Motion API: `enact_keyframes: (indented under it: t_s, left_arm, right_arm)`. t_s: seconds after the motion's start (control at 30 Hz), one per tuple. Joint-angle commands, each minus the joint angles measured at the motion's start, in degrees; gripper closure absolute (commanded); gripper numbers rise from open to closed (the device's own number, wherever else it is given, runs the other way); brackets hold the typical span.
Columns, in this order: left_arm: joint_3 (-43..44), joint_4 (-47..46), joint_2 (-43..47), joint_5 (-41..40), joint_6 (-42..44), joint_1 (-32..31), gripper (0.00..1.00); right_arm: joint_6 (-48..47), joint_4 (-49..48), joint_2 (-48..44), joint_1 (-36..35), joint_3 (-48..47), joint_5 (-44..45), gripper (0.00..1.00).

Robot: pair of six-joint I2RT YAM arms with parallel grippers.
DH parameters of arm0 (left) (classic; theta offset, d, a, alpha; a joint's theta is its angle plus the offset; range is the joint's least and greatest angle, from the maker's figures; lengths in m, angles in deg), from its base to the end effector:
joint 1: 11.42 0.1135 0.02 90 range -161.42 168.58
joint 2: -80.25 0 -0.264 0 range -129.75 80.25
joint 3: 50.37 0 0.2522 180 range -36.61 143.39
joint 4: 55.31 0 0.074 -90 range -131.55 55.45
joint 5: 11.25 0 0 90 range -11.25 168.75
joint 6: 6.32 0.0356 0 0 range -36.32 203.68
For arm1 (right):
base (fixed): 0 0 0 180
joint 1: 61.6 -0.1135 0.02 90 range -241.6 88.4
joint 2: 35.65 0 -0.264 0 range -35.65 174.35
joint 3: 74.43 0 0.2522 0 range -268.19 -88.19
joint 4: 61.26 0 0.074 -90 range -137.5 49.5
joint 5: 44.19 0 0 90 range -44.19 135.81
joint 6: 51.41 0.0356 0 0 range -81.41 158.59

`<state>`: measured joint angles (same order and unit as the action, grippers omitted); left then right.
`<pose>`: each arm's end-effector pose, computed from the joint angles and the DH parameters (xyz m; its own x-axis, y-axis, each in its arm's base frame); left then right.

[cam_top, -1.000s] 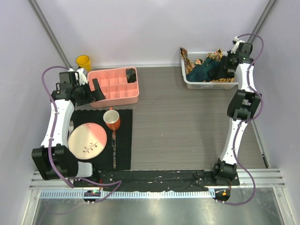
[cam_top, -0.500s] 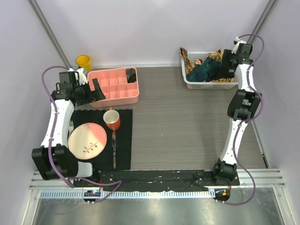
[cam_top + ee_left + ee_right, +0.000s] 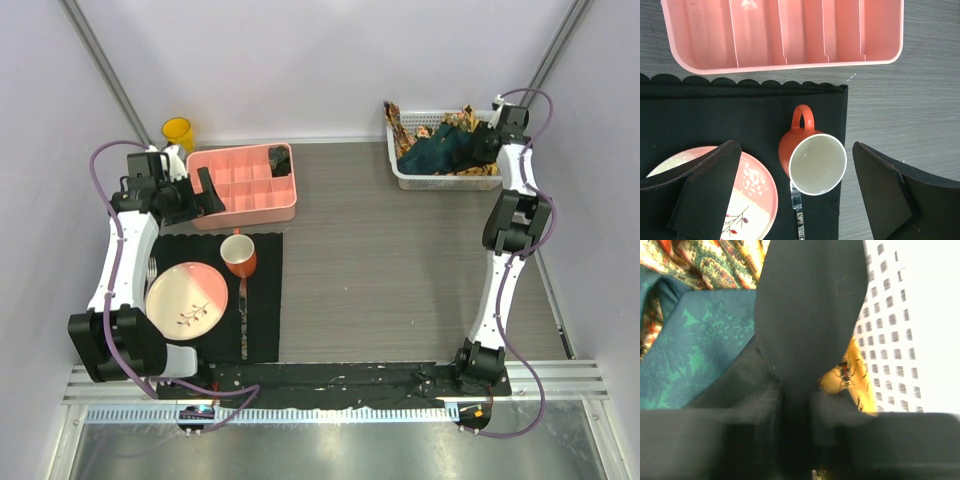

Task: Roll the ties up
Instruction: Pick up the tie from the bin.

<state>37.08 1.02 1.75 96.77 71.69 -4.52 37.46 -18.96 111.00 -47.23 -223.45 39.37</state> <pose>0.2888 0.0238 0.3321 -0.7341 -0.2878 -0.6151 -0.0601 0.9297 -0.3633 0.5593 -0.1392 0.1989 -0.6249 0.1399 -0.7681 0.1510 0.9869 0.0569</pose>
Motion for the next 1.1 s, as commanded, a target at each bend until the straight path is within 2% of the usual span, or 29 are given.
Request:
enact_keyframes:
  t_s: [0.0, 0.1, 0.47, 0.8, 1.07]
  left_arm:
    - [1.0, -2.8, -0.2, 0.4, -0.8, 0.3, 0.0]
    - [1.8, -2.4, -0.5, 0.4, -0.8, 0.4, 0.0]
    - [1.2, -2.9, 2.6, 1.9, 0.2, 0.3, 0.0]
    - [0.1, -4.4, 5.5, 2.1, 1.4, 0.3, 0.0]
    - [-1.0, -3.9, 6.8, 2.9, 1.8, 0.4, 0.0]
  right_arm:
    - [0.5, -2.5, -1.3, -0.1, -3.1, 0.6, 0.86]
    - [0.4, -2.9, -3.5, 0.3, -4.1, 0.6, 0.99]
    - [1.0, -9.2, -15.2, 2.9, -4.1, -2.8, 0.99]
    - [0.9, -11.3, -18.3, 3.2, -3.4, -6.0, 0.99]
    - [1.9, -10.5, -21.1, 2.7, 8.9, -12.8, 0.99]
